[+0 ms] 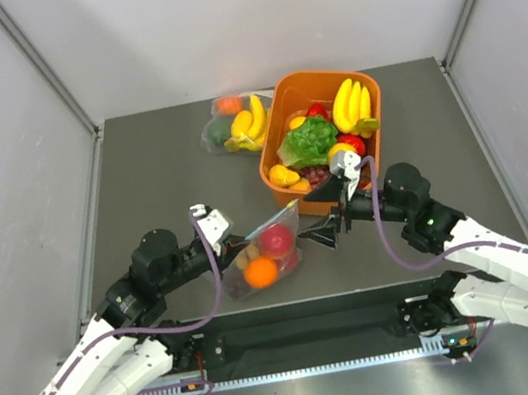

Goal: Open the zip-top bag and remove the fake food

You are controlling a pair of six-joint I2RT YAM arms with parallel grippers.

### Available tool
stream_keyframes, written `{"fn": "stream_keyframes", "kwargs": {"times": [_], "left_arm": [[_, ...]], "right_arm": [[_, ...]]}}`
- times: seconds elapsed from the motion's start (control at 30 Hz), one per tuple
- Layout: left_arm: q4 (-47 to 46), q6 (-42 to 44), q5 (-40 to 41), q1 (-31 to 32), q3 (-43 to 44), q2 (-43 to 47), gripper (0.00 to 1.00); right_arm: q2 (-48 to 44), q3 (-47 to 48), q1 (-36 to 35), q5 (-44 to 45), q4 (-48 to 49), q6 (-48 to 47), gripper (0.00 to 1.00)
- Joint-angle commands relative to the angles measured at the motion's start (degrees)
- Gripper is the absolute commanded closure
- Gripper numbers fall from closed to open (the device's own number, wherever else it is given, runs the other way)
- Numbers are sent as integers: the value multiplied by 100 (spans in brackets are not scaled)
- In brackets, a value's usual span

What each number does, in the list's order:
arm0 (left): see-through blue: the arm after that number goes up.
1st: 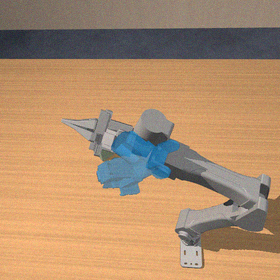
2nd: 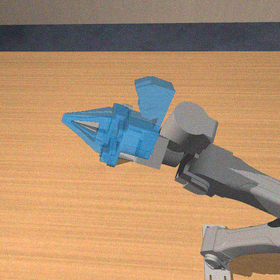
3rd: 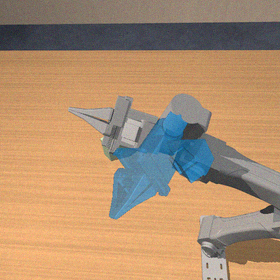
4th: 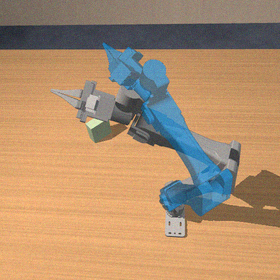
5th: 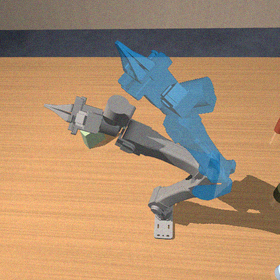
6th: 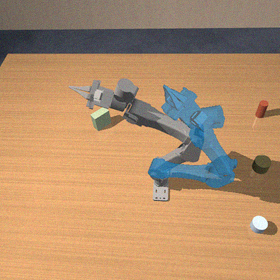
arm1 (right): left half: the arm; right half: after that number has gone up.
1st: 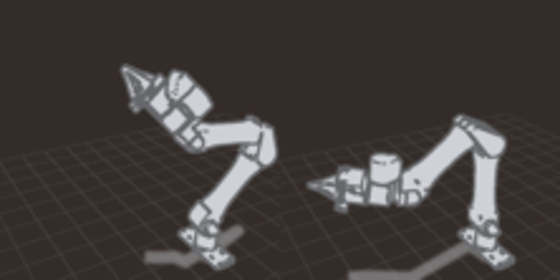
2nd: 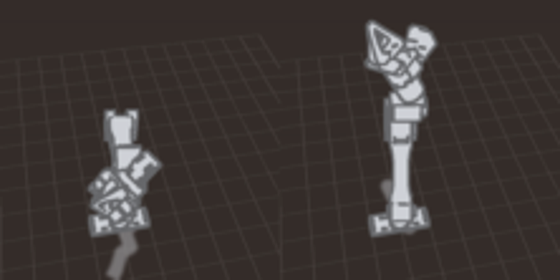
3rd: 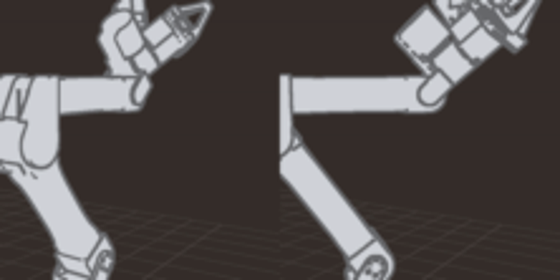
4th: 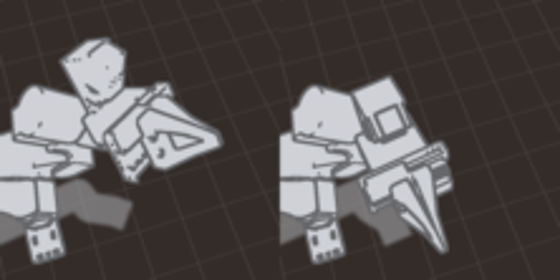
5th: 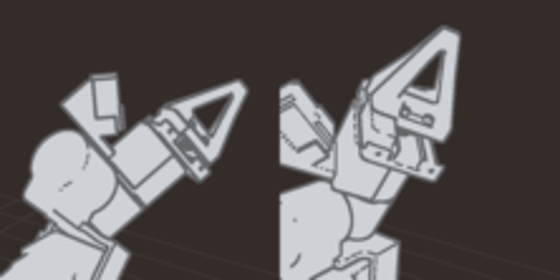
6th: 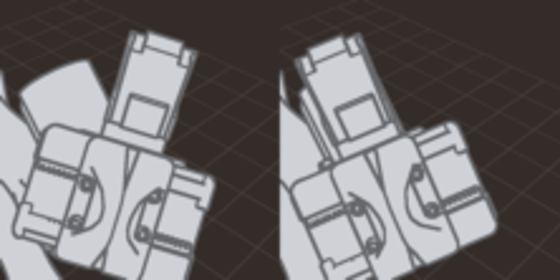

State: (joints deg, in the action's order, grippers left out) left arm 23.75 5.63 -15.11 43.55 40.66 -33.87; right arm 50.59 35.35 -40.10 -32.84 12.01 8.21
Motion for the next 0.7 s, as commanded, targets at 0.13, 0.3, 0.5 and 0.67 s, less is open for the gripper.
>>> {"fn": "stream_keyframes", "kwargs": {"times": [0.13,0.3,0.5,0.67], "left_arm": [[-556,-106,-456,-13,20,267,100],[-564,-115,-642,-13,47,240,100],[-608,-141,-747,-13,20,328,100],[-634,-158,-809,-13,12,284,100]], "right_arm": [[100,-520,467,-538,1671,322,4],[381,-661,573,-750,2138,410,4],[917,-591,652,-1407,2700,699,11],[1550,-871,652,-1805,4132,1533,42]]}}
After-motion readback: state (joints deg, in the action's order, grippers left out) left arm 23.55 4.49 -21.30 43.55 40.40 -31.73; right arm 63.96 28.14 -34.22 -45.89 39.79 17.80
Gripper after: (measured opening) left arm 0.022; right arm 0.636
